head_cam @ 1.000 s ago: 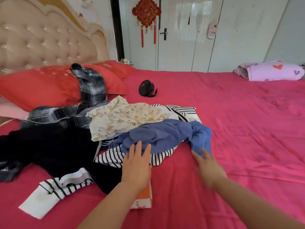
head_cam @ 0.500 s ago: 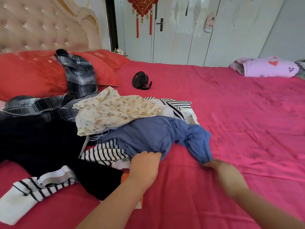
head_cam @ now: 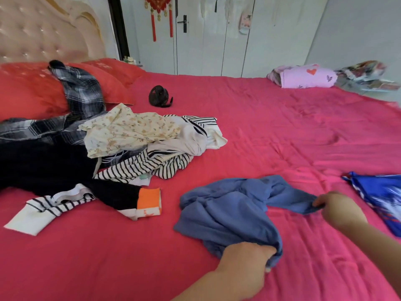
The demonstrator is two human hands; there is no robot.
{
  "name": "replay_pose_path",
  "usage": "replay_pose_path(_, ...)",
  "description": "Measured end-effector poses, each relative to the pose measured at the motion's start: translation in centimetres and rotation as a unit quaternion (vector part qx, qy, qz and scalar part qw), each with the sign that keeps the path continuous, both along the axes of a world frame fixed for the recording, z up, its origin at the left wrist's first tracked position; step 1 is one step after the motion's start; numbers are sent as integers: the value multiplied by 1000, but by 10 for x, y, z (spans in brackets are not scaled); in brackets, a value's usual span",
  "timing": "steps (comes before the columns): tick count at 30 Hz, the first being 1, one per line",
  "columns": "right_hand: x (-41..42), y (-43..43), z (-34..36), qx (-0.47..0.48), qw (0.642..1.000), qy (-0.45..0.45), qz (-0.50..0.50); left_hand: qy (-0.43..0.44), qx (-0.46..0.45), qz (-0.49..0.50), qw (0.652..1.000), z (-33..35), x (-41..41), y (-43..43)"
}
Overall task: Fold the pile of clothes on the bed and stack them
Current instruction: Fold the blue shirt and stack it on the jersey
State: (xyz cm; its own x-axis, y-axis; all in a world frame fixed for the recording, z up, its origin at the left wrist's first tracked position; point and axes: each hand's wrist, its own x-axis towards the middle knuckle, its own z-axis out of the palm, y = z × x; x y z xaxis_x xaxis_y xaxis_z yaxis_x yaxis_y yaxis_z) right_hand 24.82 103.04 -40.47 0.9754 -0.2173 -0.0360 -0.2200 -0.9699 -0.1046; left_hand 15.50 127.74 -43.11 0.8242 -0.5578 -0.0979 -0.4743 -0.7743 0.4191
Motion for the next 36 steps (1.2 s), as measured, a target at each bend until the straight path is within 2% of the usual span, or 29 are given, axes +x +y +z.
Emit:
replay_pose_path(1,-7,0,0,-23,999,24,8,18,-8,-15,1000,3,-4,0)
replay_pose_path(3,-16,16,-3,-3,998,2,67,6,-53,12,998,8,-6,8)
replay_pose_path(6,-34,62,-11,155,978,-50,134,-47,-134,139,980,11,14,33)
replay_pose_path(8,-45,91,-19,216,963,12,158,-79,-133,200,968,13,32,55)
replay_pose_path(10,-50,105,-27,192,956,81,207,-79,-95,232,965,12,46,75)
replay_pose_path(12,-53,107,-23,210,945,98,230,-66,-63,257,962,9,54,92)
replay_pose_path(15,-59,96,-5,356,890,187,218,-47,-56,296,952,7,64,107)
replay_pose_path(16,-63,89,0,377,870,225,224,-35,-56,311,948,5,66,108)
replay_pose_path(18,-70,74,7,347,855,298,246,-6,-58,335,941,1,69,106)
replay_pose_path(20,-73,65,10,311,861,323,240,47,-63,332,940,-5,70,99)
replay_pose_path(21,-71,62,9,305,876,292,232,83,-61,322,941,-10,70,94)
replay_pose_path(23,-61,61,4,303,918,170,193,126,-33,291,948,-17,69,84)
replay_pose_path(25,-51,67,-2,294,941,72,150,103,-9,268,958,-18,67,75)
replay_pose_path(28,-35,81,-10,190,968,14,162,51,-68,277,957,-4,67,72)
replay_pose_path(32,-8,99,-19,128,961,-3,245,-4,-180,273,945,35,71,81)
replay_pose_path(34,4,107,-25,120,963,36,237,-38,-220,271,936,56,72,86)
replay_pose_path(36,15,111,-31,67,971,75,216,-71,-257,270,925,75,75,90)
